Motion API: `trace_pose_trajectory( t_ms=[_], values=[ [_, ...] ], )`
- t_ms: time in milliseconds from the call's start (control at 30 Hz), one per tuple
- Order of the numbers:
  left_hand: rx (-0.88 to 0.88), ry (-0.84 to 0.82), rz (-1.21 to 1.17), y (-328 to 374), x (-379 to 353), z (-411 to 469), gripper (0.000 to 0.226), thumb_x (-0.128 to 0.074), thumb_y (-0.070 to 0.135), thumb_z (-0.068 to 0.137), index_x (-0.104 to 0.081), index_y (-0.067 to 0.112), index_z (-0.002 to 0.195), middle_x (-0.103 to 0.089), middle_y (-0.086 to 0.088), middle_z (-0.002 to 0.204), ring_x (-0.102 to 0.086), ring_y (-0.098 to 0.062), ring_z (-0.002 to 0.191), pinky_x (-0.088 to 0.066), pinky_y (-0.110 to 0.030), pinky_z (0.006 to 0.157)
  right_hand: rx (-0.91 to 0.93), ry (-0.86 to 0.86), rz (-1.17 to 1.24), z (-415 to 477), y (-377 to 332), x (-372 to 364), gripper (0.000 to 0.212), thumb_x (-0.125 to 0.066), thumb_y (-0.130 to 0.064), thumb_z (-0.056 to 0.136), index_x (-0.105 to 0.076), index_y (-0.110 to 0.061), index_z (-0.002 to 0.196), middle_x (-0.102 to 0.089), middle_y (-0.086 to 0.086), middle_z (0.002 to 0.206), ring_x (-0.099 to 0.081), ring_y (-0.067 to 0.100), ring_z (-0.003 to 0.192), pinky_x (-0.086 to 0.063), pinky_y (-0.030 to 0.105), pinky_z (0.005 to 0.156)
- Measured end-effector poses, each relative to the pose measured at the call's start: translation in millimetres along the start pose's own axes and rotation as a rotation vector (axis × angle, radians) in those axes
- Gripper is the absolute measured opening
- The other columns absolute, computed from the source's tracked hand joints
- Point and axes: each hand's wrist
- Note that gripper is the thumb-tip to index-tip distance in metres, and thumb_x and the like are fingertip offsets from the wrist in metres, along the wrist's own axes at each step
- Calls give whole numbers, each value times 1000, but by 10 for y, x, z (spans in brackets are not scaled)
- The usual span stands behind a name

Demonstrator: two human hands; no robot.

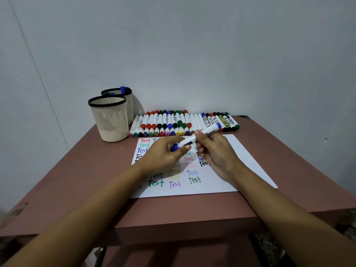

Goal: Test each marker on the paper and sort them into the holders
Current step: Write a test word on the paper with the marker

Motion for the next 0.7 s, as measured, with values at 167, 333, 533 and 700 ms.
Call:
trace_pose_trajectory(
  t_ms=[167, 333, 533, 700],
  values=[
    [31, 17, -3, -45, 42, -25, 44, -58, 46, 84, -64, 21, 119, -67, 13, 87, -58, 2, 68, -43, -21, 65, 27, -11, -46, -16, -21, 3, 20, -56, -26, 92, -60, -10, 82, -46, 0, 63, -43, 9, 58, -38, 21, 54],
    [140, 78, 68, -49, 72, 13, 42, -59, 47, 83, -48, 31, 121, -54, 6, 82, -49, -8, 69, -40, -20, 62, -98, 165, 299, -4, -90, -3, 11, -53, -20, 95, -55, -10, 92, -54, 6, 72, -60, 19, 58, -50, 27, 51],
    [257, 217, 4, -113, 168, 55, 40, -30, 33, 100, -57, 14, 123, -54, 4, 90, -52, -10, 82, -34, -20, 64, -214, 268, 425, -31, -113, 120, 8, -53, -13, 94, -48, -12, 88, -61, 15, 79, -66, 33, 68, -59, 35, 62],
    [362, 210, -65, -170, 230, 69, 41, -25, 15, 99, -51, 14, 130, -55, 0, 91, -48, -10, 74, -39, -24, 63, -142, 355, 69, -40, -52, 118, 26, -68, -17, 87, -50, -14, 68, -48, 2, 60, -40, 12, 48, -34, 21, 44]
  ],
)
Point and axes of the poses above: each hand's wrist, its own z-axis towards the middle knuckle, its own x-axis out of the back of the hand, y = z × x
